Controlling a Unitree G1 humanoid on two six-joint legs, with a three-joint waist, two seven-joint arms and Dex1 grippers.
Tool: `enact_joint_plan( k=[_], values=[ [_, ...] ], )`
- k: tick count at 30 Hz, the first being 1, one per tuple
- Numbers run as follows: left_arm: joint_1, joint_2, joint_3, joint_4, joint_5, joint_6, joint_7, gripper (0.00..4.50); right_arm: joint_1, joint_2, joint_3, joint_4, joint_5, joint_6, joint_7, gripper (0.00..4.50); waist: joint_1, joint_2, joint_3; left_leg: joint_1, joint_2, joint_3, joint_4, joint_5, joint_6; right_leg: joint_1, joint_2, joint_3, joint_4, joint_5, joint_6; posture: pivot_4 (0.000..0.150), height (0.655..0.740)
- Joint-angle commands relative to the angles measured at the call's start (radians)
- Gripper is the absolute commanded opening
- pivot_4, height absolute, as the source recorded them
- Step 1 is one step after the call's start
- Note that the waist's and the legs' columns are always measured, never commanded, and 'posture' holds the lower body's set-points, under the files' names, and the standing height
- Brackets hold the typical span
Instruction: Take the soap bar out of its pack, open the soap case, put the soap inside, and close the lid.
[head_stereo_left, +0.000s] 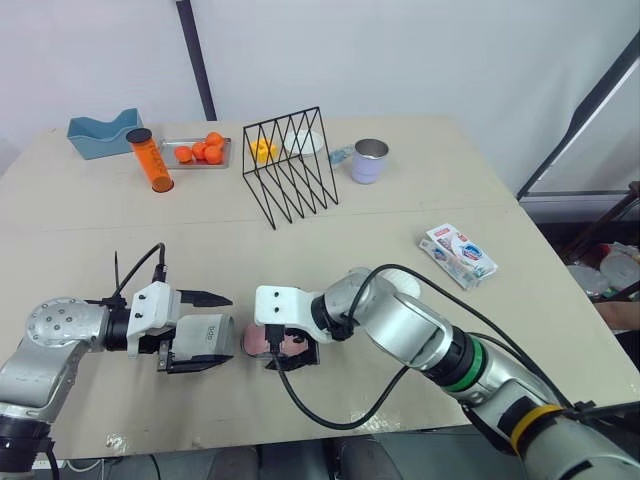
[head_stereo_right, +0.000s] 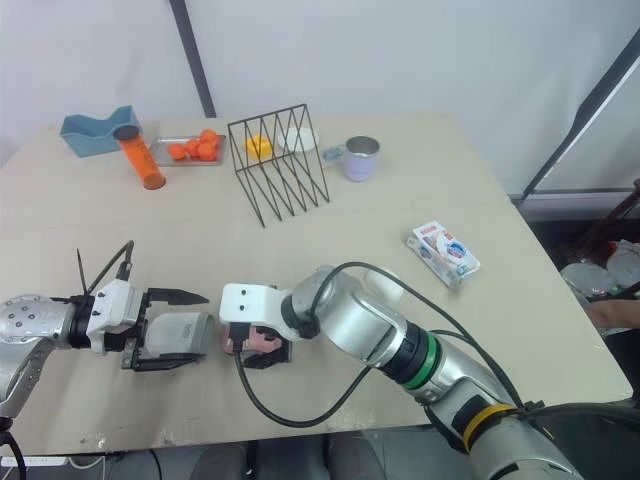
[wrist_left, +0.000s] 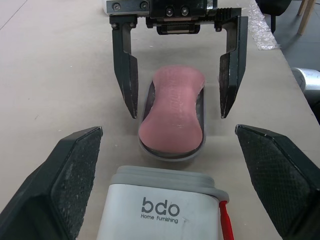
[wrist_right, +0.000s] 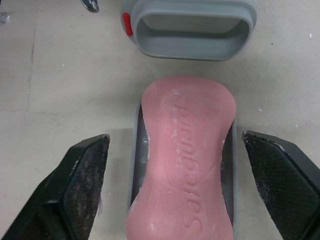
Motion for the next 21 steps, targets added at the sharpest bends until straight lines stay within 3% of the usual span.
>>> enact_joint_plan(
  k=[1, 13, 21],
  values=[
    [0.001, 0.001, 0.014, -0.021, -0.004, -0.007, 0.006, 4.5, -0.027, 0.003, -0.047, -0.014, 0.023, -0.036, 0.001, 4.46, 0.0, 0.0, 0.0, 0.0, 0.0, 0.0, 0.0, 0.0, 0.0, 0.0, 0.0, 0.0, 0.0, 0.0, 0.0, 0.15, 0.74],
    [-0.016, 0.03, 0.0, 0.001, 0.005, -0.006, -0.05, 4.5, 0.212, -0.138, -0.322, -0.019, 0.202, -0.509, 0.157, 4.46, -0.001, -0.001, 0.0, 0.0, 0.0, 0.0, 0.0, 0.0, 0.0, 0.0, 0.001, 0.0, 0.0, 0.0, 0.0, 0.15, 0.74],
    [-0.045, 0.05, -0.003, 0.056, 0.024, -0.037, -0.098, 4.5, 0.297, -0.202, -0.401, 0.035, 0.232, -0.711, 0.237, 4.46, 0.0, -0.001, 0.0, 0.001, 0.001, 0.0, 0.0, 0.0, 0.0, 0.001, 0.001, 0.0, 0.0, -0.001, 0.002, 0.15, 0.74]
  ],
)
